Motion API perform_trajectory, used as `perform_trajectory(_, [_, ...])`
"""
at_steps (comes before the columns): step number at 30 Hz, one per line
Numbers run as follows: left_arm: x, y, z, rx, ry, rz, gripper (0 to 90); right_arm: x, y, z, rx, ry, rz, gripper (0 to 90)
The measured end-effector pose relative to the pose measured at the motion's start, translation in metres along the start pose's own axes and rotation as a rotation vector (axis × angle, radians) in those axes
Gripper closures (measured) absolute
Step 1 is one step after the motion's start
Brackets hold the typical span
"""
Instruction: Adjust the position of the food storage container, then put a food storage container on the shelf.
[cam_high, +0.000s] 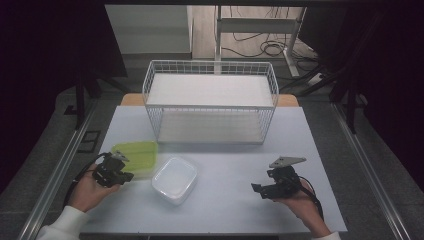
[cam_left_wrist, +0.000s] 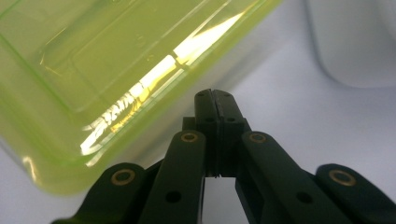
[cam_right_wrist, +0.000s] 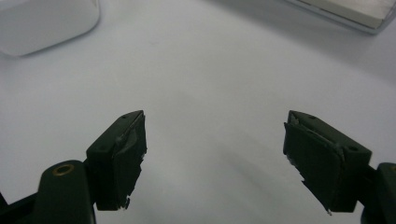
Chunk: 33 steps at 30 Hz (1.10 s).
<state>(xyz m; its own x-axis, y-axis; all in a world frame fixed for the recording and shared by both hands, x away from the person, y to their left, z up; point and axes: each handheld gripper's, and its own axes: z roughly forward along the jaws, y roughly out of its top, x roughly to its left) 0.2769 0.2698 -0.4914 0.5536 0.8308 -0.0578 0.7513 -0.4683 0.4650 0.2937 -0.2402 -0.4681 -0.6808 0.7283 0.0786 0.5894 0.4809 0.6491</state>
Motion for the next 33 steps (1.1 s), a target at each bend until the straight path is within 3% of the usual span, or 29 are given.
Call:
perform_trajectory(2, [0.0,-0.002,-0.003,-0.014,-0.001,-0.012,78.1,0.002,0.002,-0.001,-0.006,0.004,-0.003,21.2])
perform_trajectory(3, [0.0,-0.005,-0.013,-0.048,-0.014,-0.056,70.5,0.003,0.004,-0.001,-0.009,0.003,-0.008,21.0])
perform_trajectory(6, [0.0,-0.007,-0.022,-0.076,-0.011,-0.09,48.2,0.005,0.008,-0.002,-0.012,-0.005,-0.012,20.3])
perform_trajectory(7, [0.002,-0.007,-0.03,-0.095,-0.012,-0.119,42.0,0.005,0.01,-0.002,-0.013,-0.008,-0.013,20.1])
perform_trajectory(8, [0.002,-0.007,-0.03,-0.095,-0.012,-0.119,37.1,0.004,0.011,-0.002,-0.014,-0.008,-0.01,20.0])
perform_trajectory(12, [0.008,-0.008,-0.041,-0.141,-0.018,-0.183,28.2,0.001,0.013,-0.002,-0.011,-0.02,0.007,19.9])
perform_trajectory(20, [0.009,-0.009,-0.038,-0.154,-0.024,-0.198,26.6,0.001,0.015,-0.002,-0.008,-0.019,0.02,19.1])
perform_trajectory(24, [0.011,-0.008,-0.044,-0.17,-0.014,-0.206,25.1,0.004,0.02,-0.003,-0.017,-0.014,0.019,18.3])
perform_trajectory(27, [0.015,-0.007,-0.052,-0.184,-0.005,-0.222,24.3,0.011,0.031,-0.004,-0.025,-0.003,0.005,16.0])
perform_trajectory(29, [0.02,-0.006,-0.057,-0.186,0.001,-0.233,24.4,0.02,0.048,-0.003,-0.034,-0.004,-0.011,14.0])
perform_trajectory(33, [0.027,-0.005,-0.059,-0.179,0.006,-0.245,23.8,0.028,0.066,-0.002,-0.042,0.012,0.008,13.3])
